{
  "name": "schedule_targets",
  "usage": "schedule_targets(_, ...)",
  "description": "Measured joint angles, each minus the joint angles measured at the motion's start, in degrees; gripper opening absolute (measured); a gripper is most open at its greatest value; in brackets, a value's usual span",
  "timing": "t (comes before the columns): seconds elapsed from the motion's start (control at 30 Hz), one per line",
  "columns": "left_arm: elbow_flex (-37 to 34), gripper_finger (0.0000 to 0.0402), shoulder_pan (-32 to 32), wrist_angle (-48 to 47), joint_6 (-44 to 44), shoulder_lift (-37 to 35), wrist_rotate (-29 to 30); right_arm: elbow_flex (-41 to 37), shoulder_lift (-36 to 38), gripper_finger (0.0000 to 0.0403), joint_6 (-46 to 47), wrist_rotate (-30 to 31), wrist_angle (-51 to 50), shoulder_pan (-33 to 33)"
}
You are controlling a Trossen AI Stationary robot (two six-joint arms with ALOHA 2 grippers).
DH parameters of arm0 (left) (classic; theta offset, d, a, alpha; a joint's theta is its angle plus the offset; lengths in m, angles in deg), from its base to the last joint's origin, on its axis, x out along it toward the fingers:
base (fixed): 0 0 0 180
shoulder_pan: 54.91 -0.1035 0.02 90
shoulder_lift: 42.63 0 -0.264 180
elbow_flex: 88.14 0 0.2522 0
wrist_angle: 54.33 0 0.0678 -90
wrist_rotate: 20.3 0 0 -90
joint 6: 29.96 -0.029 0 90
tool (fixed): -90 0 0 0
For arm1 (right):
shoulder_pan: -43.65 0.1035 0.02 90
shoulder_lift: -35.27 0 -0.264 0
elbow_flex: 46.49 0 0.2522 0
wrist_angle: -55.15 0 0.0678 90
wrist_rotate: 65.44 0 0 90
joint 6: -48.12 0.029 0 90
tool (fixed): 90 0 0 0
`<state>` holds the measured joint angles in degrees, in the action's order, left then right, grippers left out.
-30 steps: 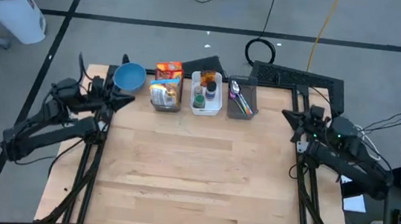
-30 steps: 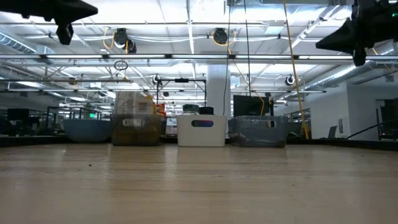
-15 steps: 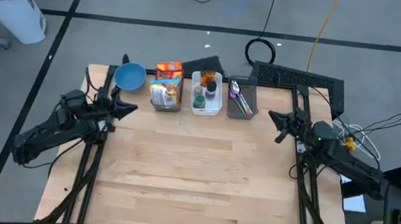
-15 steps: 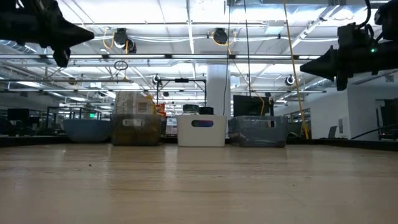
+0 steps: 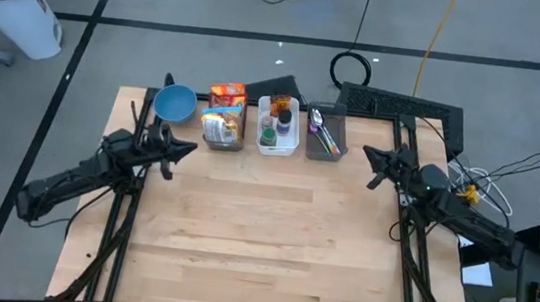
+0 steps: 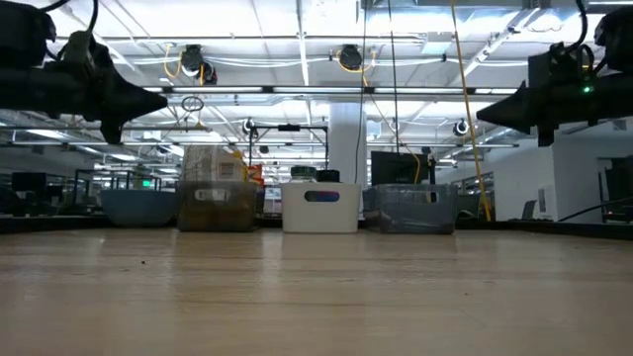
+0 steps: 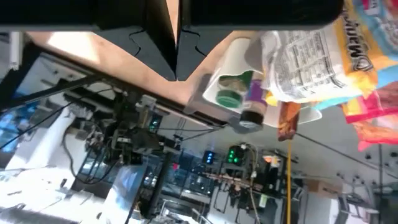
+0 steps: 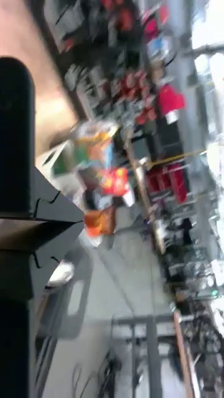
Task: Pick & Place Food Item
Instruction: Return to Home Position
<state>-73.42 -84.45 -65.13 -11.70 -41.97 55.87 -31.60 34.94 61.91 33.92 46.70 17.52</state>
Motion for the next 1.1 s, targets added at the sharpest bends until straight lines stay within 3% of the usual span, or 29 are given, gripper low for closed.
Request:
schedule_targets(0.37,0.0,0.0005,0.0,-0.4,-3.1,1.8,1.0,-0.2,-0.5,0.0,-2.5,4.0,-1.1,0.0)
schedule_targets(0.7,0.0,0.0053,0.0,-0.1,-3.1,3.1,0.2,-0.3,-0.6,0.0003,-2.5,4.1,-0.4,0.0)
schedule_targets(1.1,0.0,0.0058,0.0,0.2,-3.1,3.1,0.2,-0.3,-0.6,0.0004,-2.5,4.1,1.1,0.0)
